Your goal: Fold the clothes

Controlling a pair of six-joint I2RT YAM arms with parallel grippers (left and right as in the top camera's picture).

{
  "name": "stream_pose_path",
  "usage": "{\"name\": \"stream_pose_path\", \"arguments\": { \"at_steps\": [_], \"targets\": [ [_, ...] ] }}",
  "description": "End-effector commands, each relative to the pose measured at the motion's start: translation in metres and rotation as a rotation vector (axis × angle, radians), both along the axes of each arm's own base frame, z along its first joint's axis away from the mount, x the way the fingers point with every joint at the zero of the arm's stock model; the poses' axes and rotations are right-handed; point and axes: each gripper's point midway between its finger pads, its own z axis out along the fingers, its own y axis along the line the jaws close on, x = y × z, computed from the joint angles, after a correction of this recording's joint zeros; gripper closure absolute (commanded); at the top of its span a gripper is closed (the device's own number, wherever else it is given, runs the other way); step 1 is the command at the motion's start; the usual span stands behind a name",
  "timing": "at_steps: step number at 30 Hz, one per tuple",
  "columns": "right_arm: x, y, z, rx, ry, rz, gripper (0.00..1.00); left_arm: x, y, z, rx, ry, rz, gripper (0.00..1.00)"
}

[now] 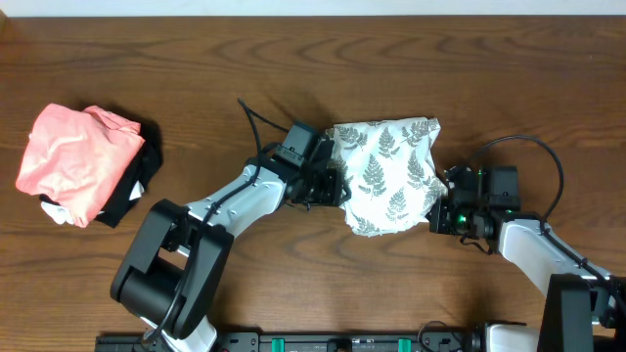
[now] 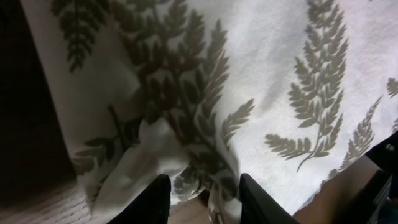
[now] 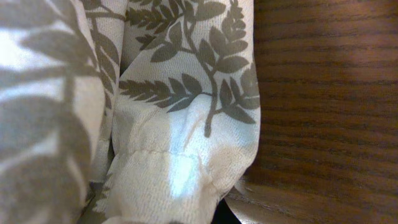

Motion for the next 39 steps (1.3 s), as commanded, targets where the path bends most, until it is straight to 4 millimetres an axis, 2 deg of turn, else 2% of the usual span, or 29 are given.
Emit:
{"name": "stream_pose_path", "arguments": {
  "at_steps": [1, 10, 11, 13, 15, 19, 23, 26, 33, 36, 39],
  "targets": [
    [-0.006, -0.019, -0.014, -0.093, 0.046, -0.057, 0.99, -0.006, -0.001, -0.008, 0.016, 0.018, 0.003, 0.63],
    [-0.006, -0.019, -0.014, -0.094, 0.046, -0.057, 0.99, -0.014, -0.01, -0.008, 0.015, 0.015, -0.028, 0.63],
    [-0.006, -0.019, -0.014, -0.094, 0.046, -0.057, 0.99, -0.014, -0.011, -0.009, 0.015, 0.015, -0.03, 0.65],
    [-0.006, -0.019, -0.014, -0.093, 0.046, -0.057, 0.99, -0.015, -0.013, -0.01, 0.014, 0.015, -0.035, 0.77],
    [-0.006, -0.019, -0.014, -0.093, 0.045, -0.057, 0.99, -0.015, -0.014, -0.012, 0.013, 0.022, -0.026, 0.85],
    [-0.006, -0.019, -0.014, -0.093, 0.045, -0.057, 0.99, -0.016, -0.017, -0.015, 0.012, 0.03, -0.024, 0.94],
    [-0.006, -0.019, -0.014, -0.093, 0.043, -0.057, 0.99, -0.018, -0.019, -0.013, -0.002, 0.036, -0.032, 0.94],
    [-0.006, -0.019, -0.014, -0.093, 0.043, -0.057, 0.99, -0.012, -0.016, -0.004, -0.015, 0.018, -0.018, 0.94],
    [-0.006, -0.019, -0.014, -0.094, 0.043, -0.057, 0.99, 0.017, 0.004, 0.043, -0.077, -0.093, 0.062, 0.94],
    [-0.006, -0.019, -0.014, -0.094, 0.043, -0.057, 0.99, 0.024, 0.011, 0.052, -0.086, -0.115, 0.085, 0.94],
    [-0.006, -0.019, -0.014, -0.094, 0.043, -0.057, 0.99, 0.024, 0.012, 0.051, -0.084, -0.114, 0.086, 0.94]
  ]
}}
